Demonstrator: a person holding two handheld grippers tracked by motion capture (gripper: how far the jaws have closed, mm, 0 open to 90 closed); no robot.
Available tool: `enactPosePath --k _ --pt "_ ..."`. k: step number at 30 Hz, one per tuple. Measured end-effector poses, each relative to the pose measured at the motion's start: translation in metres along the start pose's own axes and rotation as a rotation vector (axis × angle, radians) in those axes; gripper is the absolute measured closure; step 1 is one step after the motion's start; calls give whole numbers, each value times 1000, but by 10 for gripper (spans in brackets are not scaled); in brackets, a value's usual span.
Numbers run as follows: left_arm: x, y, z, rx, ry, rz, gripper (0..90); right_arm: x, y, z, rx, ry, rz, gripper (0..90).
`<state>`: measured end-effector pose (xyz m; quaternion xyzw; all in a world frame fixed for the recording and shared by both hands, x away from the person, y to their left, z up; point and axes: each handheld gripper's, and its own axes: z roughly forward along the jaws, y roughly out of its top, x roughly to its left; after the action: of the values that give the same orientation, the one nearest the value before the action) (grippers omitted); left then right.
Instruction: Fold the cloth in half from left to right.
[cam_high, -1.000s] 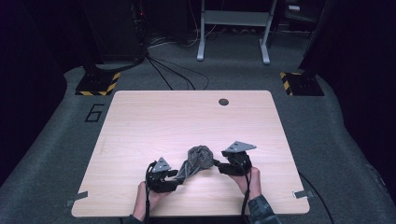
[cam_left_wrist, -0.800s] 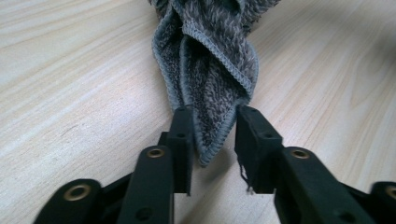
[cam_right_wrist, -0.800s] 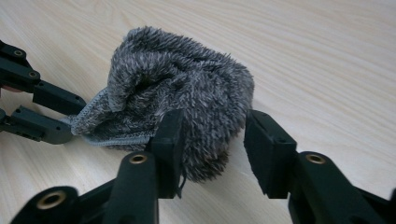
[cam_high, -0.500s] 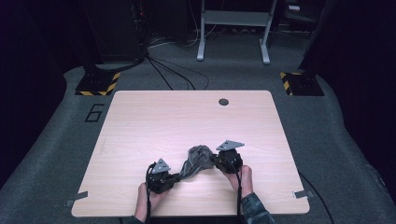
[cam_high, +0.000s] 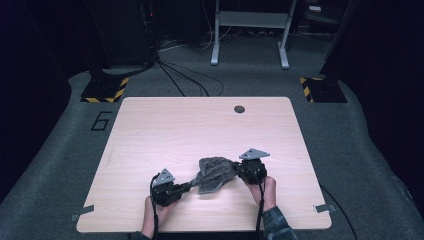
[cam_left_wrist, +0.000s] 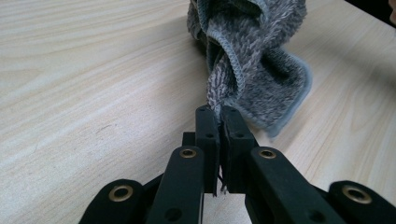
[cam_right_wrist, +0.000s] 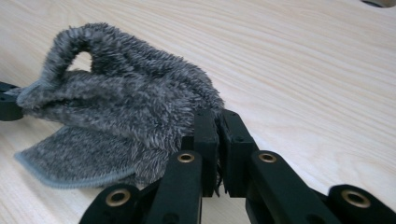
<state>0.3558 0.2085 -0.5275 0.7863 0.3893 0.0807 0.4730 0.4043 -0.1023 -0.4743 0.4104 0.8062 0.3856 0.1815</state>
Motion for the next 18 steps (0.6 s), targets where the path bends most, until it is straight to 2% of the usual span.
enactPosePath --k 2,4,5,8,10,12,13,14,15,16,18 --pt "1 -1 -1 -19 6 -8 869 -3 -1 -3 1 -13 9 867" --pt "3 -1 -2 -37 2 -39 870 -6 -1 -6 -5 -18 23 868" --pt "5 -2 -4 -51 -6 -60 871 -9 -2 -9 -2 -41 22 869" --pt "6 -2 -5 -63 -18 -68 871 -11 -3 -10 5 -55 21 868" --pt "7 -2 -6 -70 -20 -68 871 -12 -3 -11 9 -84 27 851" --pt "7 -2 -6 -72 -18 -68 871 -13 -5 -10 14 -101 31 709" --pt "6 -2 -5 -62 -18 -66 869 -11 -7 -14 12 -84 28 606" --pt "6 -2 -5 -62 -18 -66 868 -11 -7 -14 12 -84 28 606" --pt "5 -1 -2 -39 -7 -50 867 -7 -9 -21 0 -70 54 520" --pt "5 -1 -2 -39 -7 -50 866 -7 -9 -21 0 -70 54 520" --pt "3 -1 -1 -26 7 -39 865 2 -12 -29 -25 -69 72 404"
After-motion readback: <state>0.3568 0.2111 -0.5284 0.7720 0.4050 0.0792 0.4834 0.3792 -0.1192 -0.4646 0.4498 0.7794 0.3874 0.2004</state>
